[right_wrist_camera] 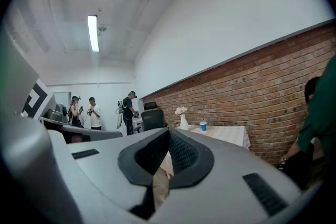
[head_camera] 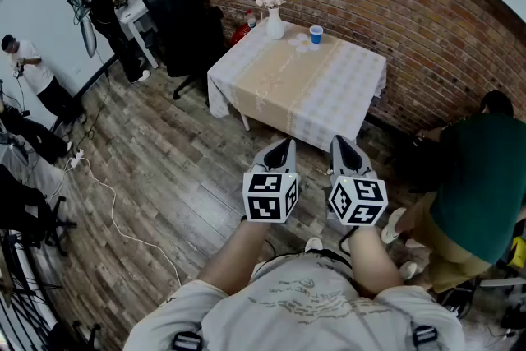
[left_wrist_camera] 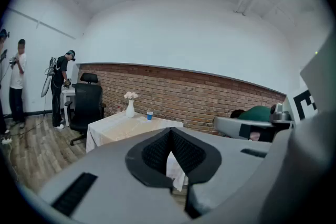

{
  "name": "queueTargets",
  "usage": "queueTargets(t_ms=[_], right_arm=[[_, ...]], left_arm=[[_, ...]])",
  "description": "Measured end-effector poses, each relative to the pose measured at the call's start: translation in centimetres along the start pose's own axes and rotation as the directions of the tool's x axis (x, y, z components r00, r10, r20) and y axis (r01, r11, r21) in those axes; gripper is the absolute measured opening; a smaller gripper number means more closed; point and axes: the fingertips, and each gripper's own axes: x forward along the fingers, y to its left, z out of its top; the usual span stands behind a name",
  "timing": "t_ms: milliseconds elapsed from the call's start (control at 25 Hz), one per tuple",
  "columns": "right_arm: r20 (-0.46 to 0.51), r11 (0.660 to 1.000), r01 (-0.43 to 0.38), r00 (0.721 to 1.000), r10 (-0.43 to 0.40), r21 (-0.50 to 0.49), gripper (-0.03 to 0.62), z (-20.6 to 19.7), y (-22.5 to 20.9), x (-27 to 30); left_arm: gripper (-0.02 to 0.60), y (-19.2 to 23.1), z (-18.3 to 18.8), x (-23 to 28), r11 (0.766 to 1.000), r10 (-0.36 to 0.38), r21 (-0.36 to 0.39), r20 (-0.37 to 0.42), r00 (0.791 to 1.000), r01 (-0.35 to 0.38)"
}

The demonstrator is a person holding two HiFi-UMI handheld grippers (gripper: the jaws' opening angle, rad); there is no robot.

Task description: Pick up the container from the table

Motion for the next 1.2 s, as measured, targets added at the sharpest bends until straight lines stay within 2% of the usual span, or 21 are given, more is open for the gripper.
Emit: queueTargets(t_ms=[560, 960, 1200], right_arm=[[0.005, 0.999, -0.025, 1.0, 0.025, 0.027, 0.002, 0.3, -2.5, 1.7], [-0.02, 0.997, -0.083, 0.996, 0.083, 0.001, 0.002, 2.0, -7.3, 5.1], [-0.054, 0.995, -0.101, 0.993, 0.101, -0.009, 0.002, 1.2, -9.9, 6.1]], left_arm=[[0.003, -0.8, 0.2, 2.7, 1.0, 0.026, 0.004, -0.009, 1.0, -0.026], [0.003, -3.2, 2.3, 8.0, 0.998, 0.067, 0.003, 0.009, 0.998, -0.067], [0.003, -4.5, 1.4, 10.0, 0.995, 0.094, -0.022, 0.003, 0.996, -0.094]])
